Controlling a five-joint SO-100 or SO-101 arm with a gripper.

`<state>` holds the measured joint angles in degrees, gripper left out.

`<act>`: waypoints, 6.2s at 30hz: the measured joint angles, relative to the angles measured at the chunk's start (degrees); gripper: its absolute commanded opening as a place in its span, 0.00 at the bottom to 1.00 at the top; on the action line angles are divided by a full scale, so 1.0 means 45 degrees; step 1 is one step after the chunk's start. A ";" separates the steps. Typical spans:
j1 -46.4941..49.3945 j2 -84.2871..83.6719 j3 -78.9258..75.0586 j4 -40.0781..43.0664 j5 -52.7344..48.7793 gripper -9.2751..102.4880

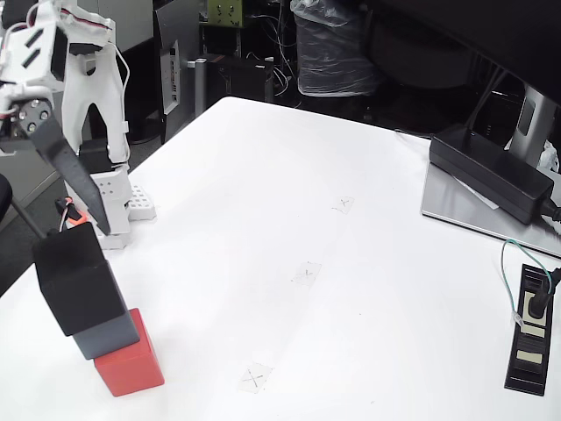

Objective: Stack the three blocks in an ordered color.

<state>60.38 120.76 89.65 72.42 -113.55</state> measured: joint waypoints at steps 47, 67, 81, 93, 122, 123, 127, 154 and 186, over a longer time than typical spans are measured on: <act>-1.2539 0.3633 0.3301 -0.0215 2.2383 0.08; -1.4746 1.2461 1.6406 -0.5762 2.3066 0.08; -1.4688 1.4531 1.8262 -0.5762 2.6289 0.08; -1.4668 1.5605 1.8965 -0.5762 2.6465 0.08; -1.4668 1.5625 1.9297 -0.6406 2.6465 0.08; -1.4668 1.5625 1.9336 -0.6641 2.6465 0.08; -1.4668 1.5645 1.9414 -0.7051 2.6465 0.08; -1.4668 1.5645 1.9414 -0.7090 2.6465 0.08; -1.4668 1.5645 1.9414 -0.7090 2.6465 0.08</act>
<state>-5.62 191.16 177.01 40.52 5.54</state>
